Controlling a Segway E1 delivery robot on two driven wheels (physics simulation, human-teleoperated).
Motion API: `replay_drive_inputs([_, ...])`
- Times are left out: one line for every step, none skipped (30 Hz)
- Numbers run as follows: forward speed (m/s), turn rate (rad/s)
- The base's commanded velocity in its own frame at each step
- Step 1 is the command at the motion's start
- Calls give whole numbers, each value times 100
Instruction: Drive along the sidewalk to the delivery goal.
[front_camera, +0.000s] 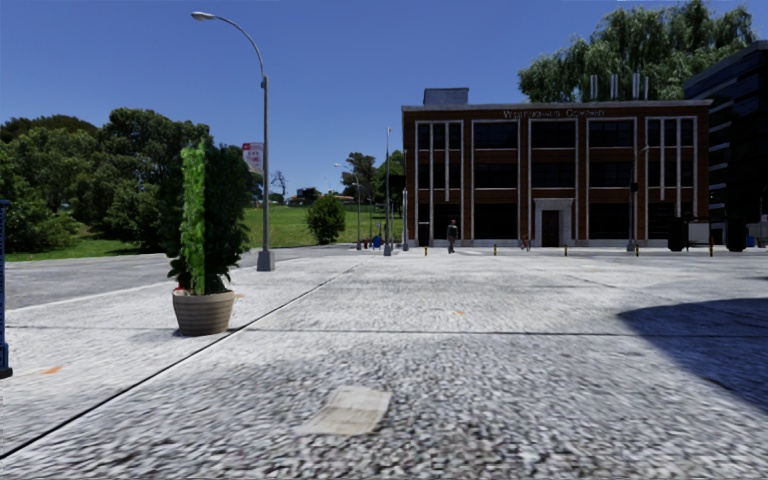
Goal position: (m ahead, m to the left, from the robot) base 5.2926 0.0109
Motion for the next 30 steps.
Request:
replay_drive_inputs([200, 0])
replay_drive_inputs([200, 0])
replay_drive_inputs([200, 0])
replay_drive_inputs([200, 0])
replay_drive_inputs([200, 0])
replay_drive_inputs([200, 0])
replay_drive_inputs([200, 0])
replay_drive_inputs([200, 0])
replay_drive_inputs([200, 0])
replay_drive_inputs([200, 0])
replay_drive_inputs([200, 0])
replay_drive_inputs([200, 0])
replay_drive_inputs([200, 0])
replay_drive_inputs([200, 0])
replay_drive_inputs([200, 0])
replay_drive_inputs([200, 0])
replay_drive_inputs([200, 0])
replay_drive_inputs([200, 0])
replay_drive_inputs([200, 0])
replay_drive_inputs([200, 0])
replay_drive_inputs([200, 0])
replay_drive_inputs([200, 0])
replay_drive_inputs([200, 0])
replay_drive_inputs([200, 0])
replay_drive_inputs([200, 0])
replay_drive_inputs([200, 0])
replay_drive_inputs([200, 0])
replay_drive_inputs([200, 0])
replay_drive_inputs([200, 0])
replay_drive_inputs([200, 0])
